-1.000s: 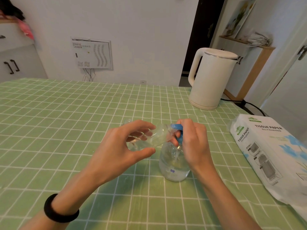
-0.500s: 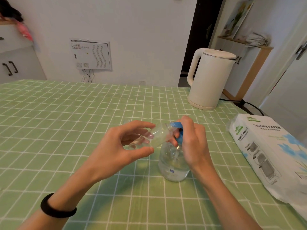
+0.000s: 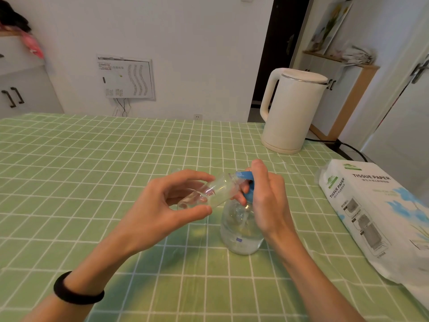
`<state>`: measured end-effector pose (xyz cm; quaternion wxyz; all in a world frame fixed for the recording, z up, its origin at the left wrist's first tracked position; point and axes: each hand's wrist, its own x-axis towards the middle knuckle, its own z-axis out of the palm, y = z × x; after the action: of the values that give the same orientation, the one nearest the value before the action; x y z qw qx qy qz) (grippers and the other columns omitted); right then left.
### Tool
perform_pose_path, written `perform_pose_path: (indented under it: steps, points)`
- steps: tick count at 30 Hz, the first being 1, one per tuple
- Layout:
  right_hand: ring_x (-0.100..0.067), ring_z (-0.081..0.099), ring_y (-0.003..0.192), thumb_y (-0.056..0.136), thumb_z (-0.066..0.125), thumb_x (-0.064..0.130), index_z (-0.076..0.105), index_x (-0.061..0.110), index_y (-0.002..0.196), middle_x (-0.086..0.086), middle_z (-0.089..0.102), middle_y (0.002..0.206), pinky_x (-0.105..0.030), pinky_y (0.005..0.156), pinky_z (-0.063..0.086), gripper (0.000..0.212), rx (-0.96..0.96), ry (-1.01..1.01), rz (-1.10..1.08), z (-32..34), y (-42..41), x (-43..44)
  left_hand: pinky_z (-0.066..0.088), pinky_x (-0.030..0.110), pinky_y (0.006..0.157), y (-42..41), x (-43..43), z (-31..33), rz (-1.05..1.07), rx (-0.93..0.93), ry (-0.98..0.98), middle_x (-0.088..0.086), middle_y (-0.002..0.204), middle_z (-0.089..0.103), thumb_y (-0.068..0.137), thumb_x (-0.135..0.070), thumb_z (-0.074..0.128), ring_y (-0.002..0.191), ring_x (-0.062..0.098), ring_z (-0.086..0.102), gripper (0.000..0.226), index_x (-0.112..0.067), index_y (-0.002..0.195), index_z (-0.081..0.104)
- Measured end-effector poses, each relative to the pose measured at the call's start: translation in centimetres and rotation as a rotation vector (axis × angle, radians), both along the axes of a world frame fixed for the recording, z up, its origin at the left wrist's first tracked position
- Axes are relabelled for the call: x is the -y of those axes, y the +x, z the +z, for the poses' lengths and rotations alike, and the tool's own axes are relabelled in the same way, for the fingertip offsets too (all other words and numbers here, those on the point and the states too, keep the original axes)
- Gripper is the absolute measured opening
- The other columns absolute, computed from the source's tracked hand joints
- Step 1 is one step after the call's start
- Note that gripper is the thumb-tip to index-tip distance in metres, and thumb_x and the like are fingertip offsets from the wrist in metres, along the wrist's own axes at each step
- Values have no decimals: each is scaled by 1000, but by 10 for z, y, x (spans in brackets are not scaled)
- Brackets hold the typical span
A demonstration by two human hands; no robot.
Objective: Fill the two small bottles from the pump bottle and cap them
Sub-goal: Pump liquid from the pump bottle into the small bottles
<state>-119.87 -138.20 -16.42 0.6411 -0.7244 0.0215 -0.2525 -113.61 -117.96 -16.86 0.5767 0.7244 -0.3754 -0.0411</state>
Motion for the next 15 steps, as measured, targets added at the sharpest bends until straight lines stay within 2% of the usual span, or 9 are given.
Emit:
perform_pose_path:
  steps: [3, 9, 11, 15]
  points:
    - [-14, 51, 52, 101, 39, 33, 44, 22, 50, -7, 48, 51, -17, 59, 47, 52, -1, 4, 7, 1, 1, 0, 60, 27, 97, 0, 0, 1, 1, 1, 4, -9, 115, 80, 77, -40, 85, 110, 14, 77, 48, -40, 124, 73]
    - [-10, 50, 49, 96, 39, 24, 42, 11, 55, -16, 45, 52, -14, 57, 45, 43, 13, -50, 8, 0, 0, 2, 60, 30, 99, 0, -2, 1, 9, 11, 27, -10, 116, 80, 77, -43, 84, 112, 12, 76, 50, -38, 125, 73]
    - [-9, 50, 50, 96, 39, 25, 43, 14, 55, -12, 46, 51, -13, 58, 45, 43, 11, -39, 10, 0, -1, 1, 60, 30, 98, -1, -2, 1, 10, 8, 23, -10, 116, 80, 76, -43, 84, 111, 13, 76, 50, -39, 125, 73]
    - [-11, 53, 53, 103, 38, 34, 45, 20, 53, -3, 49, 52, -19, 61, 48, 52, 2, -21, 12, 0, 0, 1, 60, 27, 97, -2, 0, 2, 4, -5, 5, -10, 116, 80, 76, -42, 84, 111, 14, 76, 49, -40, 124, 72]
